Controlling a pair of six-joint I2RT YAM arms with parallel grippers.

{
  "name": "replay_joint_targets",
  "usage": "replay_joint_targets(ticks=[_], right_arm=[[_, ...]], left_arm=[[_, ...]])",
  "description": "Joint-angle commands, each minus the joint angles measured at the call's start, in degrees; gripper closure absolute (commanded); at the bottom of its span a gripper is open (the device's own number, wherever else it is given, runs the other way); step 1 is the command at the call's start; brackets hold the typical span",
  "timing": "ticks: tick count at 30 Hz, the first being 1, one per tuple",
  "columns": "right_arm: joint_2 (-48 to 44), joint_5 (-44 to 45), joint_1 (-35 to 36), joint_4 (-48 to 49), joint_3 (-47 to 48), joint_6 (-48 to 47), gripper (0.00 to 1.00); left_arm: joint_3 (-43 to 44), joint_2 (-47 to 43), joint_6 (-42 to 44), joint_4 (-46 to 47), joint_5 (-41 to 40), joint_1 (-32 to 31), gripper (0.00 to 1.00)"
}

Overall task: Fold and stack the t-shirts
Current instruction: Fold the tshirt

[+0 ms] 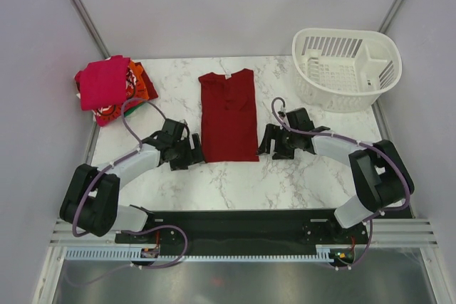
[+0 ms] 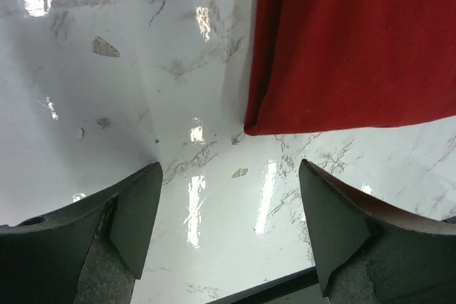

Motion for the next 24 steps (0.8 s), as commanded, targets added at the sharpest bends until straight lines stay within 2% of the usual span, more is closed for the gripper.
replay_joint_targets(ticks=[1,10,18,21,22,24], right_arm=[[0.0,-2.6,1.1,6.1,-1.6,2.7,0.17],[3.3,-1.8,4.0,8.1,-1.2,4.5,0.27],[4.5,-1.2,5.4,9.8,-1.3,5.3,0.41],[4.5,-1.3,5.5,11.0,-1.4,5.3,0.52],[4.6,-1.3,5.5,11.2,-1.6,5.3,0.61],[4.7,-1.6,5.5,13.3,-1.8,5.4,0.69]], left_arm=[[-1.3,-0.5,-2.6,8.8,2.4,-0.1,0.16],[-3.5,3.2,-3.8,15.9,3.7,-0.1,0.17],[-5.9,5.0,-4.5,22.6,8.1,-0.2,0.44],[-6.5,4.4,-4.2,24.2,9.2,-0.2,0.61],[-6.5,4.4,-4.2,24.5,10.0,-0.3,0.66],[-6.4,5.3,-4.2,25.0,10.8,-0.5,0.78]])
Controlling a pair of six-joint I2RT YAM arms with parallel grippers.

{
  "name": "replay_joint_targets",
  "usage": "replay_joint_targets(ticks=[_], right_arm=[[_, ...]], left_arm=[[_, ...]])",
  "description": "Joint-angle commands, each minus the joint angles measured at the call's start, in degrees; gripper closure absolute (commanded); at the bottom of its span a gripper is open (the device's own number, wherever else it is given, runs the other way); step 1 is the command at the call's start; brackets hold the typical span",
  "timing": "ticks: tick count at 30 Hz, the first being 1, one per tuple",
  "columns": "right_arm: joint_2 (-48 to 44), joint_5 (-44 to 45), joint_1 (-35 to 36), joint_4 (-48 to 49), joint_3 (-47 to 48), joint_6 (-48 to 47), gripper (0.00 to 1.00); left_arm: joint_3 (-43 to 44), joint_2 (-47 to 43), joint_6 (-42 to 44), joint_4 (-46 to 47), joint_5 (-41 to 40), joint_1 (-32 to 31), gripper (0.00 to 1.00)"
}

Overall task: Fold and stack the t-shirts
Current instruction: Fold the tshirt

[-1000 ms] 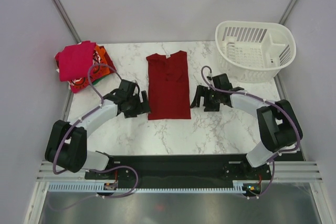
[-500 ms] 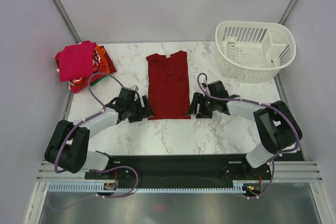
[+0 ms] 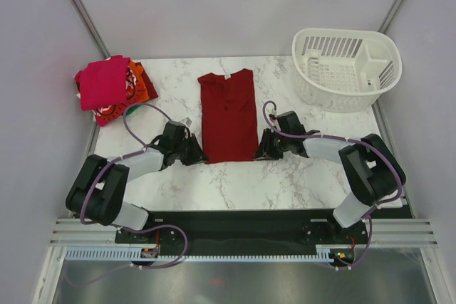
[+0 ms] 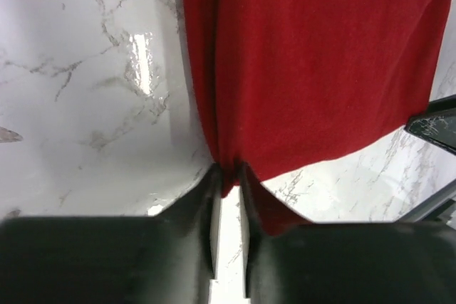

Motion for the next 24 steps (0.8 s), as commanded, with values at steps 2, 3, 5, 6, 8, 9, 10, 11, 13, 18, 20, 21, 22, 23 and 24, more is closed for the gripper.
replay_joint_targets(ticks=[2,3,5,6,8,9,10,11,13,18,20,21,22,23,24], right_arm=[[1.0,-0.4,0.2,5.2,-0.5,0.0,0.83],[1.2,-0.8,0.3,5.5,-0.5,-0.1,0.87],[0.6,-1.0,0.2,5.7,-0.7,-0.1,0.99],[0.2,-1.3,0.2,5.6,-1.0,-0.2,1.0],[-2.2,-1.6,0.3,4.6,-1.4,-0.1,1.0],[-3.4,-1.5,0.4,4.1,-2.1,-0.1,1.0],[-4.8,-1.1,0.5,2.9,-2.6,-0.2,1.0],[-7.9,-0.7,0.8,2.7,-2.9,-0.1,1.0],[-11.2,0.2,1.3,-1.1,-3.7,0.5,1.0],[-24.9,4.7,6.6,-7.3,-4.8,4.4,1.0],[-31.0,6.5,9.2,-9.7,-5.2,6.1,1.0],[-32.8,7.8,9.9,-10.7,-5.4,7.7,1.0],[-34.6,8.3,10.6,-12.5,-5.3,8.4,1.0],[-37.6,8.8,11.7,-13.4,-4.9,9.0,1.0],[-39.0,9.9,12.3,-14.3,-4.6,9.9,1.0]], left_arm=[[-0.2,0.8,-0.3,3.5,3.2,-0.7,0.9],[-0.2,0.6,-0.3,3.5,3.3,-0.8,0.96],[-0.5,-0.1,-0.2,3.5,3.4,-0.8,0.98],[-0.7,-1.4,-0.3,3.5,3.6,-0.9,0.98],[-1.4,-3.4,-0.8,2.3,4.1,-1.0,0.98],[-1.3,-5.7,-1.4,0.8,3.7,-1.2,0.98],[-1.2,-7.0,-1.8,-2.8,2.4,-1.4,0.98],[-1.6,-8.4,-2.1,-4.2,2.4,-1.5,0.98],[-2.6,-13.9,-3.0,-6.5,2.6,-1.7,0.98],[-5.9,-26.8,-7.1,-16.0,3.2,-2.7,0.98],[-5.5,-33.3,-8.2,-19.8,3.0,-3.3,0.98],[-5.1,-35.5,-9.1,-23.7,2.8,-4.0,0.98],[-4.8,-37.6,-9.4,-25.3,3.0,-4.2,0.98],[-3.7,-41.2,-10.1,-27.3,3.1,-4.3,0.98],[-2.9,-42.8,-10.4,-30.4,2.9,-4.5,0.98]])
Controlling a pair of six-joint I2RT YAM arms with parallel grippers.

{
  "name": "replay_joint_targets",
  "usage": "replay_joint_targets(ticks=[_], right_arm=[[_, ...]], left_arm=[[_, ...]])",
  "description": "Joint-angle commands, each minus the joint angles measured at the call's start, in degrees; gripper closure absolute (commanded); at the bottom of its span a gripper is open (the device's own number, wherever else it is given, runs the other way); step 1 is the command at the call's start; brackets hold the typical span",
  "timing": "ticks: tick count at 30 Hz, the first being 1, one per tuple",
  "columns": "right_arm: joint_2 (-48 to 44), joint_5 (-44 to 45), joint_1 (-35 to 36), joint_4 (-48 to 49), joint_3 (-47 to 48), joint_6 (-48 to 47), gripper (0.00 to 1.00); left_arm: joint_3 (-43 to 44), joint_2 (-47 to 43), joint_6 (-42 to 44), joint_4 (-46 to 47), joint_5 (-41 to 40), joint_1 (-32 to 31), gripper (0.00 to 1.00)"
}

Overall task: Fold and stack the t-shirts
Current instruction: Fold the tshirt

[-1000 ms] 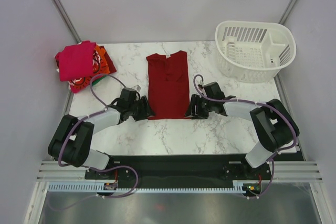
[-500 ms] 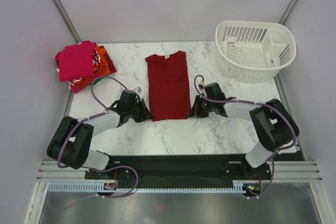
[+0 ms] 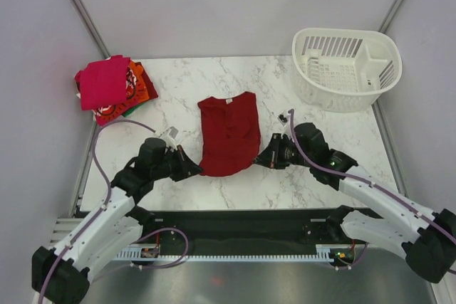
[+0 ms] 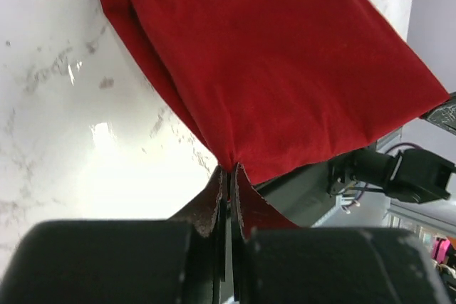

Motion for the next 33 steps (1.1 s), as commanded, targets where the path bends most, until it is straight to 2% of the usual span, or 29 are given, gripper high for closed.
replay_joint_targets(ticks=[1,4,6,10,19,25,33], right_arm=[[-5.4,4.4,1.7,-6.5,0.5,4.3,1.0],[-9.0,6.4,2.2,-10.2,3.9,4.0,1.0],[-8.8,9.0,2.2,-12.2,7.7,2.7,1.0],[-3.7,14.0,2.2,-17.2,14.6,-2.4,1.0],[9.4,23.2,1.4,-19.7,26.7,-7.7,1.0],[17.0,21.7,-3.2,-19.2,30.9,-9.3,1.0],[25.9,16.8,-9.0,-16.4,33.4,-11.7,1.0]], left_arm=[[3.3,-6.3,-4.1,-12.2,0.7,-0.6,0.98],[10.1,-9.0,-2.5,-19.1,-1.0,-0.7,0.98],[13.8,-7.9,0.4,-24.2,-5.2,-0.7,0.98],[23.3,-2.0,4.5,-25.9,-9.3,-0.7,0.98],[40.7,21.7,13.2,-24.9,-13.7,-0.6,0.98],[51.8,37.6,17.8,-24.2,-13.7,-0.1,0.98],[64.3,52.6,21.7,-24.3,-10.5,2.6,0.98]])
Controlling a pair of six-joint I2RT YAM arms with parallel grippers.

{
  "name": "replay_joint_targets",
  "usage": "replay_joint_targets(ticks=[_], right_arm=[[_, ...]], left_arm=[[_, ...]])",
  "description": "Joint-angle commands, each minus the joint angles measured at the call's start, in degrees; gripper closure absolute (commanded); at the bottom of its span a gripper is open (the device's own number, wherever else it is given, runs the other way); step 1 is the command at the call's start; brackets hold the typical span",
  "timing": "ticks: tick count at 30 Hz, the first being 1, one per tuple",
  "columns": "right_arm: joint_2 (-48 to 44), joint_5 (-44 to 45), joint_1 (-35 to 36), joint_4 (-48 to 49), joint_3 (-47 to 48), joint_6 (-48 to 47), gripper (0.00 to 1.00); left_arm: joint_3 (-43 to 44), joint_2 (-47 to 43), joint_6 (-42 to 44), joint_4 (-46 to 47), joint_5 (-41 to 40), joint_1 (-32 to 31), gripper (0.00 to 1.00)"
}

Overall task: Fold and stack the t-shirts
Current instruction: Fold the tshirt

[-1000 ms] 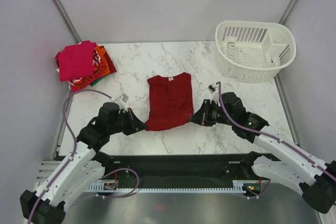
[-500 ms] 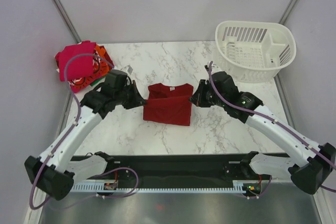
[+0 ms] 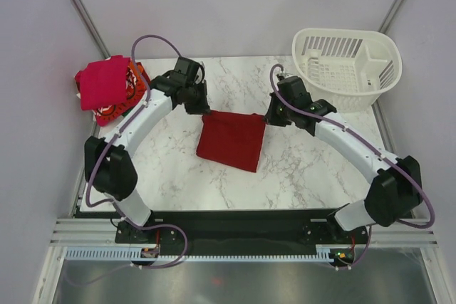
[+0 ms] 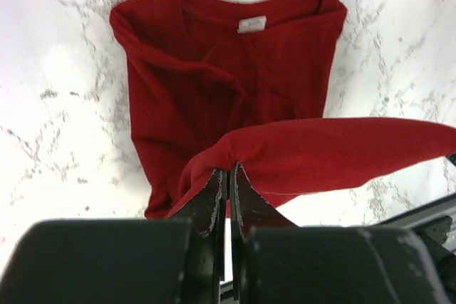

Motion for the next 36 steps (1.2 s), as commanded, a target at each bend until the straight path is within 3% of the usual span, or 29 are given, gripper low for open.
replay_joint_targets(ticks=[1,5,8,9,10,11,13,14,17,19,22,25,28,29,30,32,35,36], right_arm=[[3.8,-2.7,-2.3,2.4,3.6,-2.3,1.0],[10.6,-3.9,-3.9,4.4,6.1,-3.0,1.0],[17.5,2.1,-5.1,5.1,9.4,-1.6,0.99],[21.7,2.8,-6.0,5.3,10.8,-1.5,0.96],[24.1,3.4,-6.4,5.1,14.7,-1.6,0.89],[26.4,3.6,-6.9,3.4,16.9,-1.5,0.64],[31.0,4.7,-7.7,0.3,24.0,-1.4,0.44],[31.0,7.8,-7.6,-1.7,26.5,-1.2,0.26],[27.8,11.1,-7.6,-1.6,26.6,-1.1,0.09],[24.3,12.4,-6.9,-1.0,25.9,-1.9,0.08],[20.1,10.6,-4.5,0.4,22.7,-3.0,0.08],[16.3,2.3,-0.9,4.6,16.4,-2.8,0.14],[15.0,-9.7,4.4,12.6,11.2,-2.8,0.38],[15.4,-11.7,5.8,14.7,10.6,-2.5,0.54],[16.8,-13.7,6.8,15.7,10.3,-2.0,0.63],[18.4,-17.9,7.9,19.3,8.6,0.4,0.85],[21.2,-20.1,7.9,23.0,7.2,1.9,0.96],[22.7,-20.5,7.9,23.6,7.1,1.9,0.97]], left_arm=[[6.6,5.3,4.9,0.7,1.4,2.0,0.98],[12.5,13.7,5.9,0.5,3.5,3.7,0.98],[21.0,24.7,6.3,-0.1,7.9,5.5,0.94],[27.4,30.8,6.2,-0.9,8.9,6.0,0.92],[31.1,34.6,5.9,-3.4,9.7,6.9,0.9],[34.8,37.4,5.8,-4.7,11.9,7.3,0.77],[44.7,43.5,6.2,-6.9,14.4,7.9,0.56],[48.2,44.2,6.7,-7.9,14.8,7.9,0.41],[49.5,41.5,8.0,-7.9,12.4,7.9,0.27],[49.0,39.0,9.6,-8.0,10.6,8.1,0.25],[43.7,30.7,9.6,-8.0,5.3,8.1,0.26],[32.8,21.0,8.9,-6.9,3.1,8.1,0.38],[15.9,10.4,7.8,0.0,7.4,8.0,0.5],[11.7,7.8,7.4,1.8,9.7,8.0,0.56],[4.6,4.6,7.1,3.3,10.7,8.0,0.6],[-1.3,2.4,6.2,7.8,12.7,8.0,0.68],[-8.3,2.8,6.2,7.8,12.7,8.0,0.68],[-10.5,3.2,5.6,13.0,16.9,8.0,0.71]])
